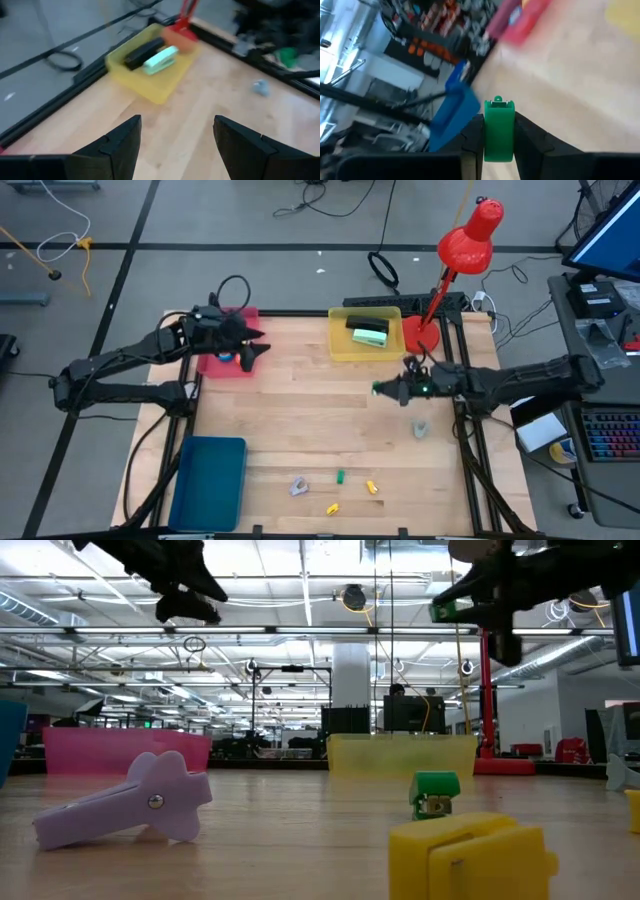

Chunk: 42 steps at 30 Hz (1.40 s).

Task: Pick and place Stapler, Stapler remover, tape
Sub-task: Put the small green stapler into the yellow bin

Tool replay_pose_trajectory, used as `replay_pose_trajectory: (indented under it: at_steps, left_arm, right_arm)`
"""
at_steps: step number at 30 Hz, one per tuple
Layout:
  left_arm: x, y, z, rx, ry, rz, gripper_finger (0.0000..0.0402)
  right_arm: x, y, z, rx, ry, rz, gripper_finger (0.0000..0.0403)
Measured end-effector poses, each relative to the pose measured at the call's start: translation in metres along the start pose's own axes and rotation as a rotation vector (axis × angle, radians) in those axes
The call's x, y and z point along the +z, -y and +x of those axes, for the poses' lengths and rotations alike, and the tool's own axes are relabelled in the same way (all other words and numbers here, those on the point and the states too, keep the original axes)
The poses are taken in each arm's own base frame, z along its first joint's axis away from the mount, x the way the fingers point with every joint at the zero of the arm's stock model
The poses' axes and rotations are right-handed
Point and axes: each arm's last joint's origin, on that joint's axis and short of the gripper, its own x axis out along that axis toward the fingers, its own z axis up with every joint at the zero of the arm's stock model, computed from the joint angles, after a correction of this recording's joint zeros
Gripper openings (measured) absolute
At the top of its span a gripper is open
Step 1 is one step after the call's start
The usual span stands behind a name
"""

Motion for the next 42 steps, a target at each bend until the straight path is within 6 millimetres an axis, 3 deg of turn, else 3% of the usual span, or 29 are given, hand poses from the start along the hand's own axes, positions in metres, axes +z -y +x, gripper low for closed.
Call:
replay_pose_trajectory:
  at_steps: [7,17,25,30,35,42]
  left_arm:
    - [-0.023,0.0,0.006,-0.19,0.154,0.049,0.0248]
    - [-0.077,-0.011,-0.016,-0.243,0.287,0.006,0.0248]
    - [-0.103,-0.017,-0.03,-0.271,0.389,0.016,0.0248]
    - [-0.111,-0.019,-0.031,-0.275,0.403,0.018,0.0248]
    - [-0.112,-0.019,-0.031,-0.274,0.4,0.017,0.0248]
    - [-0.112,-0.019,-0.031,-0.274,0.396,0.014,0.0248]
  right_arm:
    - [0.027,-0.006,0.015,-0.074,0.072,-0.207,0.0063]
    - [0.08,-0.007,0.051,-0.426,-0.055,-0.434,0.0063]
    - [0.133,0.021,0.089,-0.6,-0.157,-0.509,0.0063]
    - [0.156,0.045,0.117,-0.662,-0.192,-0.527,0.0063]
    - [0.163,0.069,0.142,-0.695,-0.25,-0.504,0.0064]
    - [0.153,0.096,0.161,-0.745,-0.332,-0.477,0.0082]
